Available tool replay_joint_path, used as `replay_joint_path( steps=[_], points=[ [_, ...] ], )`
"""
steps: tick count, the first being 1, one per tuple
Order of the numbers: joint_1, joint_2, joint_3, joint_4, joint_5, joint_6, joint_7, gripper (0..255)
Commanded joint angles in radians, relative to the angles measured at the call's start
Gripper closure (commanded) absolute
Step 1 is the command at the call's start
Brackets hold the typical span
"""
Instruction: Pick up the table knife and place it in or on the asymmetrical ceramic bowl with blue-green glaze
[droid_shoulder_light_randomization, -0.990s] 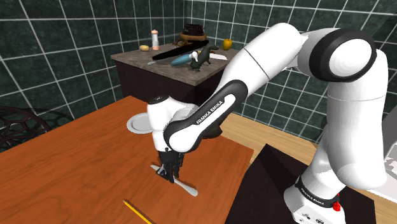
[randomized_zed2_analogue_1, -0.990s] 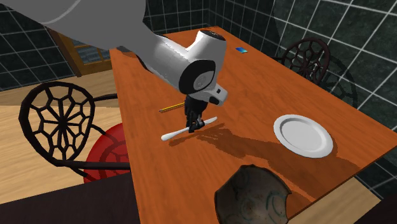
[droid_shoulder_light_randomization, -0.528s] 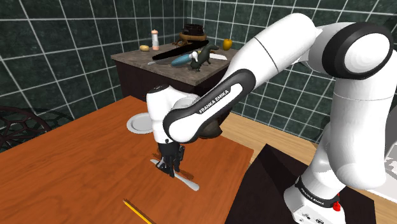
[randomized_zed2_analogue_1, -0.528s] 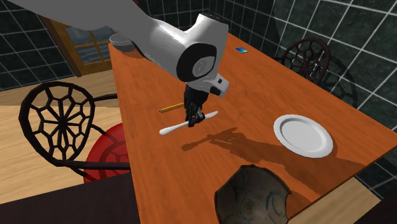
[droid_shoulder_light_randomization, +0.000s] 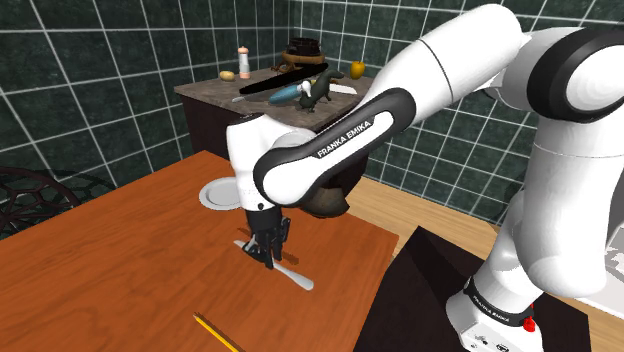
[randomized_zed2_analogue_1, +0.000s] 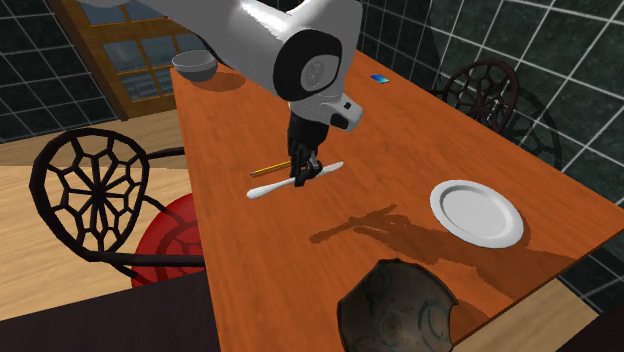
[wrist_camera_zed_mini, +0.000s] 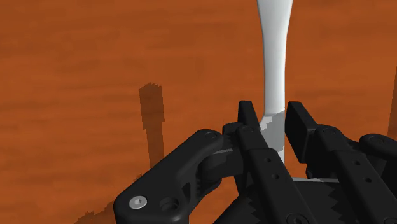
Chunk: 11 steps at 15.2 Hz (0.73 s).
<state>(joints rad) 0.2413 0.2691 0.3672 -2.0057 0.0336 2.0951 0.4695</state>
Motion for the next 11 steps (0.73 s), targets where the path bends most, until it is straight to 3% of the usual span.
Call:
replay_joint_path(
  steps=[1, 9, 11],
  points=[
    [-0.004, -0.018, 0.001, 0.006, 0.006, -0.024, -0.004, 255],
    [-0.01, -0.071, 0.006, 0.051, 0.024, -0.119, -0.008, 255],
    [-0.04, -0.096, -0.011, 0.023, 0.029, -0.12, -0.057, 255]
  ],
)
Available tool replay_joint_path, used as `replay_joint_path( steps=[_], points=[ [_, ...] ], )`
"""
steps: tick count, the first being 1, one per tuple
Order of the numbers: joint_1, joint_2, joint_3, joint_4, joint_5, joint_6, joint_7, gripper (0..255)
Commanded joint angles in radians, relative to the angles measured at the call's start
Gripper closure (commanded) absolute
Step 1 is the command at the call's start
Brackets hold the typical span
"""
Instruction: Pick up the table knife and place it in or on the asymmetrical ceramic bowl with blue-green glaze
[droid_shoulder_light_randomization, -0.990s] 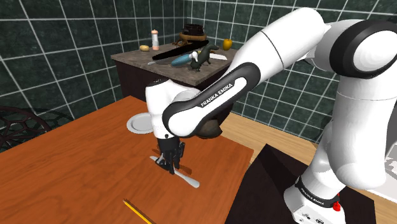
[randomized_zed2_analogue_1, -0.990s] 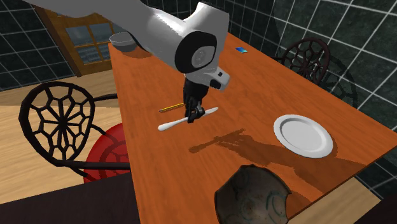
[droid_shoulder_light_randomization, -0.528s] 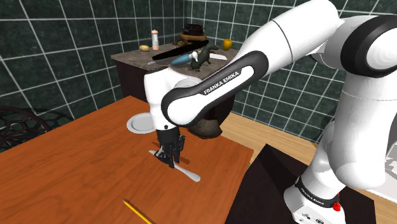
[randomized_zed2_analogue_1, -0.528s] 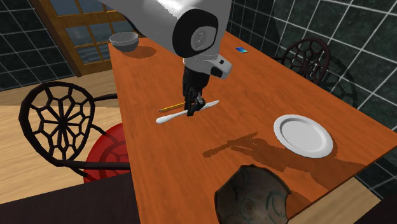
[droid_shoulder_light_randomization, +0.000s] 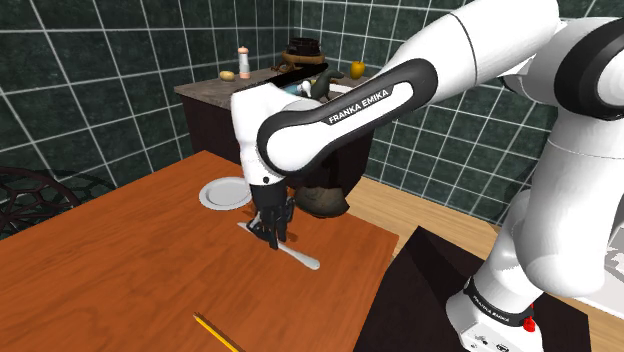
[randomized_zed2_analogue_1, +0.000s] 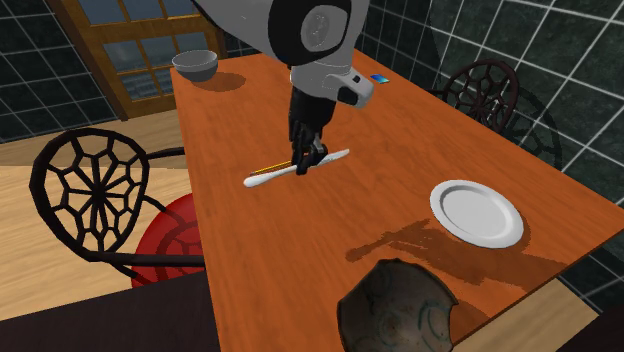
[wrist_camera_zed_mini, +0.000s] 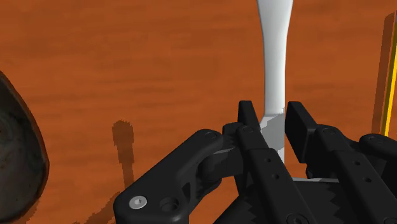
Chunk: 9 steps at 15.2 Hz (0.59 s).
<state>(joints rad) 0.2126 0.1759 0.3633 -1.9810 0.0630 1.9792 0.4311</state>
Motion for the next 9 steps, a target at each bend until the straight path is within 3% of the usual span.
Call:
replay_joint_path(
  steps=[1, 9],
  points=[
    [-0.025, -0.015, -0.017, -0.014, 0.001, -0.004, -0.042, 255],
    [-0.133, -0.072, -0.1, -0.069, -0.007, -0.019, -0.229, 255]
  ],
)
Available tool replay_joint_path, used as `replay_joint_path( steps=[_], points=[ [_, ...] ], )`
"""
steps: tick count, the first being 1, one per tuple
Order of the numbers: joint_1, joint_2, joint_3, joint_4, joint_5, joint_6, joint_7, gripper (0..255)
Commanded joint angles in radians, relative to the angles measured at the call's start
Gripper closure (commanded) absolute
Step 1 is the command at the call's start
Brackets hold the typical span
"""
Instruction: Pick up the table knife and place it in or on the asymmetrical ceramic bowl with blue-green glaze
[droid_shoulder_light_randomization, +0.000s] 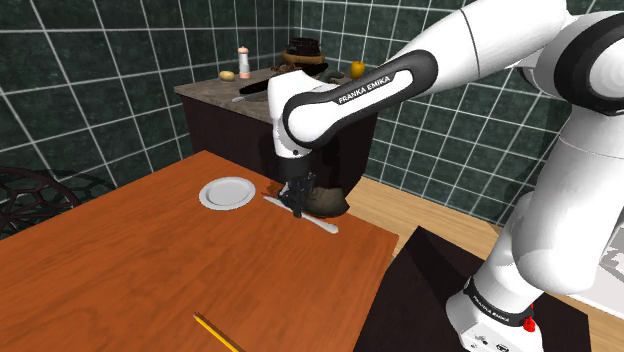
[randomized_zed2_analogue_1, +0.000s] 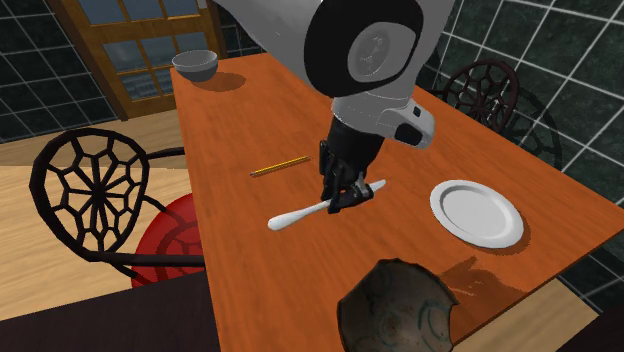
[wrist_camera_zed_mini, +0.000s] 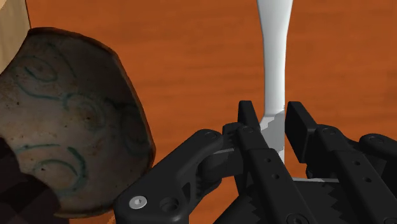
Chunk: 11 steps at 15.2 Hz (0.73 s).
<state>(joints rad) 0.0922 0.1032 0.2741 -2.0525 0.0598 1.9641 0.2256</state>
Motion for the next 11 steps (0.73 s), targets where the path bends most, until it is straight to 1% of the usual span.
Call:
replay_joint_path(
  steps=[1, 6, 11],
  points=[
    [-0.026, -0.002, -0.022, 0.001, -0.007, -0.006, -0.046, 255],
    [-0.09, -0.003, -0.077, 0.009, -0.026, -0.021, -0.157, 255],
    [-0.152, 0.018, -0.132, 0.045, -0.048, -0.039, -0.263, 255]
  ],
)
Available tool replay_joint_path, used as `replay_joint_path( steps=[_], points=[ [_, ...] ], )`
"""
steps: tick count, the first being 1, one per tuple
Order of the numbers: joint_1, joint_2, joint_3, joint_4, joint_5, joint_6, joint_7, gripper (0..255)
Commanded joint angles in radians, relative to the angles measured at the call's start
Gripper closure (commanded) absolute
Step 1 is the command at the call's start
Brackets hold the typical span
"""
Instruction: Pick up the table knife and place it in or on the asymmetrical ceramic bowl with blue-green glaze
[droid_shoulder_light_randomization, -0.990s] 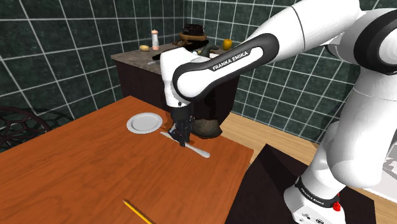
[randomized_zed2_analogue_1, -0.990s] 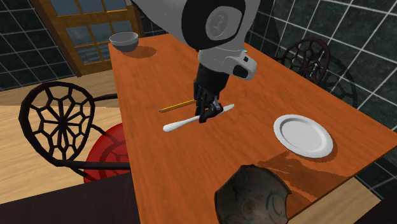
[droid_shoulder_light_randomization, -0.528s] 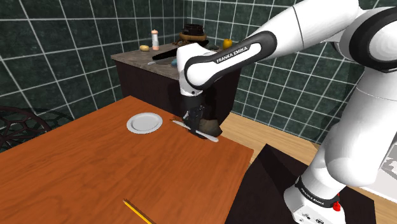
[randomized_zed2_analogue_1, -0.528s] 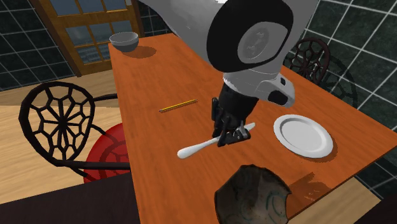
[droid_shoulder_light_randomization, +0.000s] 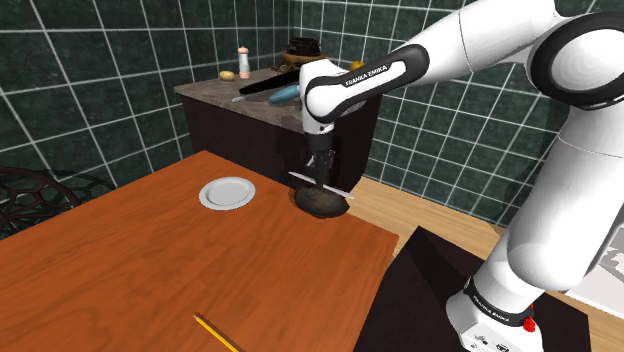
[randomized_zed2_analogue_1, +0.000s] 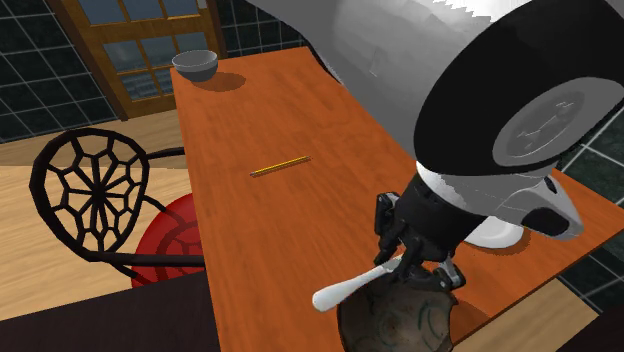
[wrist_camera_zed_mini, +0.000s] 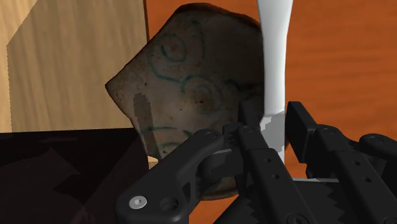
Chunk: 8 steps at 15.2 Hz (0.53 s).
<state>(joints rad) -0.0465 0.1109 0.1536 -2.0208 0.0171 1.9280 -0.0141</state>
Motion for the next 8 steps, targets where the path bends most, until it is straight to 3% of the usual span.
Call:
replay_joint_path(
  steps=[1, 8],
  points=[
    [-0.025, 0.017, -0.022, 0.024, -0.01, -0.008, -0.044, 255],
    [-0.036, 0.061, -0.033, -0.003, -0.019, 0.062, -0.062, 255]
  ],
)
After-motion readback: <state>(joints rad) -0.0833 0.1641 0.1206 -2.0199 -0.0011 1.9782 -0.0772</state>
